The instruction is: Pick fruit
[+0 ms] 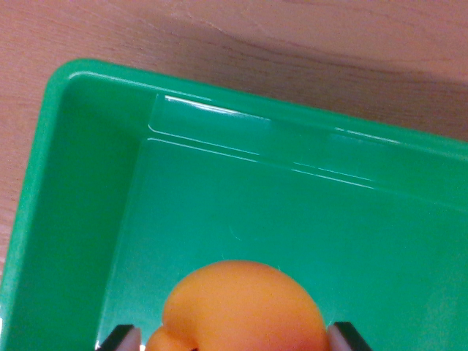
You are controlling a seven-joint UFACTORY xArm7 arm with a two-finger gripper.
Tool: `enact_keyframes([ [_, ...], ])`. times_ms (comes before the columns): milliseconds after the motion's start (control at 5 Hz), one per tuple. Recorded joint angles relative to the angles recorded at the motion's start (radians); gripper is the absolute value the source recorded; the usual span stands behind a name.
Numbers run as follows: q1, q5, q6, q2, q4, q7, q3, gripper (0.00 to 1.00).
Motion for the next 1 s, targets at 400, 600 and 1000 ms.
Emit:
enact_keyframes([
  [400,-0.0001,-0.0005,0.042,-0.014,0.028,0.001,0.0,1.0],
  [600,-0.0002,-0.0009,0.083,-0.028,0.055,0.002,0.0,1.0],
  [1000,-0.0003,-0.0014,0.122,-0.041,0.081,0.002,0.0,1.0],
])
